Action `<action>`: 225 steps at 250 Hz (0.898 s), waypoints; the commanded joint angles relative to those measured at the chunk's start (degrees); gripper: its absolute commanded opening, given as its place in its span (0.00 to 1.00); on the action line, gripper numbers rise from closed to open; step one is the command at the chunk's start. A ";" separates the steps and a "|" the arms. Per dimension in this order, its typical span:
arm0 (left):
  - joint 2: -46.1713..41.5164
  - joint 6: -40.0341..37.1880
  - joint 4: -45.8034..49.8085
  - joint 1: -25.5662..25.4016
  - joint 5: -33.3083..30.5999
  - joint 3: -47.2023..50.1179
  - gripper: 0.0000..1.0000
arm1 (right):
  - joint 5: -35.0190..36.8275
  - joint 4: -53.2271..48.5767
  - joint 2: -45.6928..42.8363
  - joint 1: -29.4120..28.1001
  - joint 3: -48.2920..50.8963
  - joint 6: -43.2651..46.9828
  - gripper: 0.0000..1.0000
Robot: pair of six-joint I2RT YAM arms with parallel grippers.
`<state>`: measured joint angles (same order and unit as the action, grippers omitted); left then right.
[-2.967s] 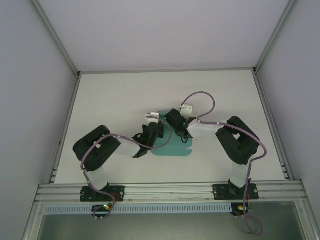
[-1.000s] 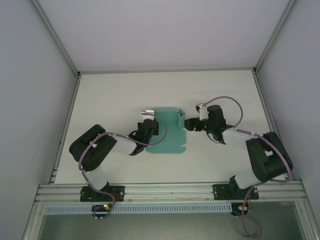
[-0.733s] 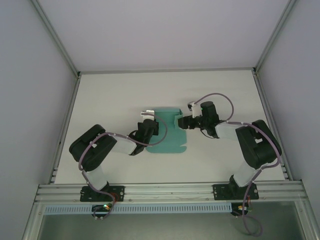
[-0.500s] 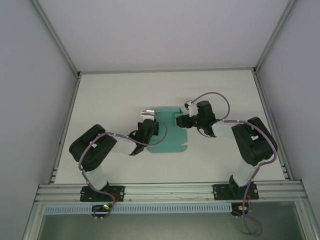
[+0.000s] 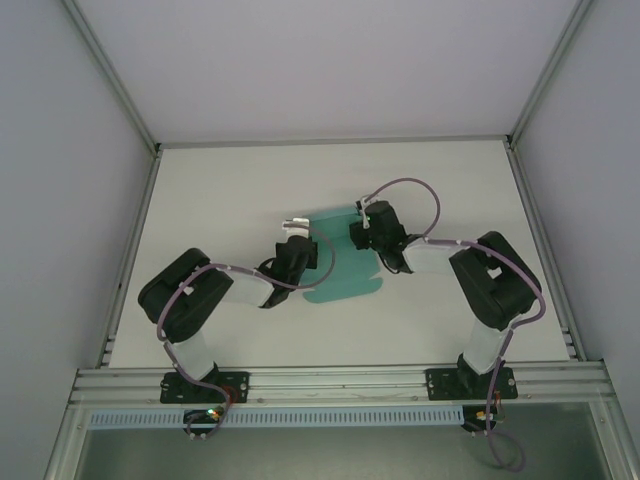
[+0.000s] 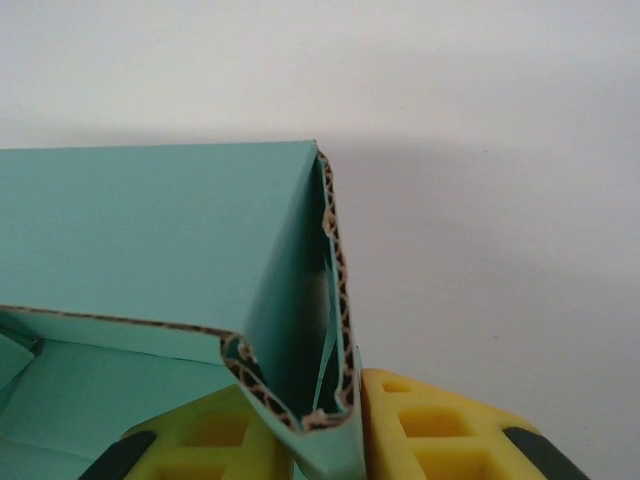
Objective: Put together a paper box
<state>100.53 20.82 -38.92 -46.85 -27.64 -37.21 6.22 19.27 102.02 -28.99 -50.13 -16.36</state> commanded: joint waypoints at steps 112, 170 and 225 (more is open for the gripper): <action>1.36 5.78 6.48 -3.08 -3.94 -5.42 0.00 | 26.22 -16.50 4.19 -5.46 -6.53 -29.91 0.12; -0.34 6.52 6.99 -3.17 -4.55 -4.25 0.00 | 31.74 -15.57 4.90 -4.68 -4.63 -26.69 0.00; 0.40 9.03 10.09 -3.52 -5.70 -6.26 0.00 | 36.12 -30.42 7.02 -4.67 -9.16 -39.49 0.00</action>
<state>101.51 25.80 -34.20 -50.35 -30.41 -42.39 33.30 3.70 105.54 -35.68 -57.67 -42.63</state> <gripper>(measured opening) 0.062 0.017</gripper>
